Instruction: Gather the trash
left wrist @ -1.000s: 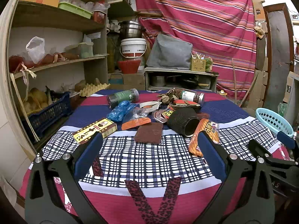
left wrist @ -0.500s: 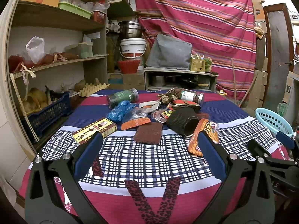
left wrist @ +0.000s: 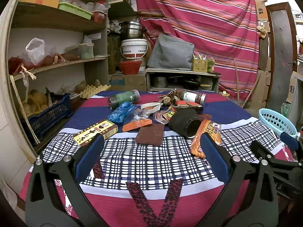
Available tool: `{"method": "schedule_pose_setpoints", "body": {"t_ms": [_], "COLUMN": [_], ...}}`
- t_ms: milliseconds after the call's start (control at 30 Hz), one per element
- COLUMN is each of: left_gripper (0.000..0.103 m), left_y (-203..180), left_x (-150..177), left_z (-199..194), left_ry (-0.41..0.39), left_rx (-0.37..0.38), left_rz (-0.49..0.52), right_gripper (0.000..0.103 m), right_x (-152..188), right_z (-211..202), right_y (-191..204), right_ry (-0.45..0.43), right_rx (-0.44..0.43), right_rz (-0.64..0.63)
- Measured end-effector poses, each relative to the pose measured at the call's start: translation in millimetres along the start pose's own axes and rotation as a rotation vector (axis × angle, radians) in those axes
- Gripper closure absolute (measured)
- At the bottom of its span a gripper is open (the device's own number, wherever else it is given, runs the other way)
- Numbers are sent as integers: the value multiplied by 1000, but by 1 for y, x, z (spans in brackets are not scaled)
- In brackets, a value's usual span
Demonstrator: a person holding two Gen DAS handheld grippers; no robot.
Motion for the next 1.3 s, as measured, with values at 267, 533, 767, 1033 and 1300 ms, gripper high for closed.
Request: {"method": "schedule_pose_setpoints", "body": {"t_ms": [267,533,767,1033,1300], "left_gripper": [5,5,5,5,5], "left_y": [0,-6,-6,-6,-3], "left_x": [1,6,5,4,2], "left_z": [0,4,5,5,3], "left_ry": [2,10,8,7,5], "left_rx": [1,4,6,7,4], "left_rz": [-2,-10,-13,-19,-26], "right_gripper": [4,4,4,4,4], "right_x": [0,2,1,1,2], "right_z": [0,-1,0,-1,0], "right_y": [0,-5,-5,-7,-5], "right_ry": [1,2,2,3,5], "right_rx": [2,2,2,13,17], "right_rz": [1,7,5,-5,-7]}}
Point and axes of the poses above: each gripper's, at about its wrist camera, not at the fingertips, and z roughly the way its jaws point, y to its left, x to its underside, the point moved 1 cm from there along z, roughly the way its jaws point, and after that the axes turned 6 degrees about x, right-handed, at the moved point
